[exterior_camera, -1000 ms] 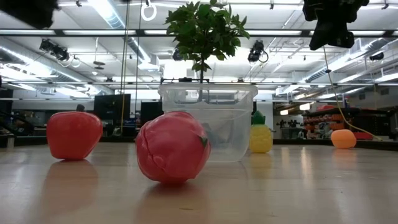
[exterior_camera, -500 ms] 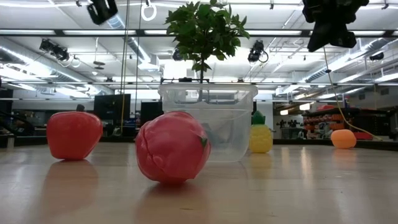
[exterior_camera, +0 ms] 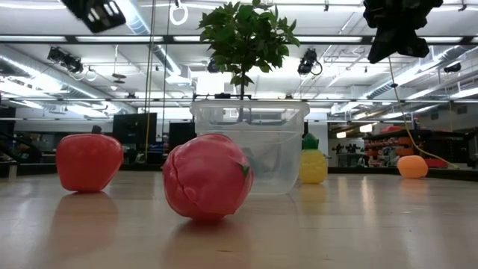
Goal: Pick and placing Produce into tupperware
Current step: Put the red apple into the transparent bin
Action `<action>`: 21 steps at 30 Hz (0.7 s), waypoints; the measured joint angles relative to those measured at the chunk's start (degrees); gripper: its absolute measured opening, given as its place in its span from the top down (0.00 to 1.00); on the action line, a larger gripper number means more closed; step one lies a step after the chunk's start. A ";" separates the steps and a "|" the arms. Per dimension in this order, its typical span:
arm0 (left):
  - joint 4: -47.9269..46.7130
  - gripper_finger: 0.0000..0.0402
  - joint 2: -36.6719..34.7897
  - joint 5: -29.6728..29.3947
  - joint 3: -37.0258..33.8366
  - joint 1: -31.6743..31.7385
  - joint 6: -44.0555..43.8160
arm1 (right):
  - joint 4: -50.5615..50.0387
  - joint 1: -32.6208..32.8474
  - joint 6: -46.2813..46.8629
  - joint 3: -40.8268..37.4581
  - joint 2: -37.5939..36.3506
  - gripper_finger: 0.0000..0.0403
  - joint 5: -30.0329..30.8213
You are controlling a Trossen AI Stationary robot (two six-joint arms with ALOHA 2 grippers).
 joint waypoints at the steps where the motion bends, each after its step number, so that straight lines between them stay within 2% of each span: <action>1: 0.04 0.91 1.63 0.81 0.00 0.08 0.00 | 0.00 0.00 0.00 0.00 0.02 0.89 0.00; 7: -0.06 0.87 9.07 3.59 -0.02 0.00 -0.46 | -0.02 -0.04 1.47 0.00 0.00 0.89 2.51; 11: 2.74 0.79 12.09 2.73 -0.02 -0.46 -0.46 | -0.02 -0.02 1.44 0.00 0.00 0.89 2.49; 17: 6.81 0.57 15.38 0.91 -0.02 -0.25 -0.74 | -0.06 0.00 1.03 0.00 0.02 0.89 2.39; 21: 6.31 0.39 17.12 -1.52 -0.02 -0.25 -5.43 | -0.15 0.02 0.48 0.00 0.02 0.89 2.29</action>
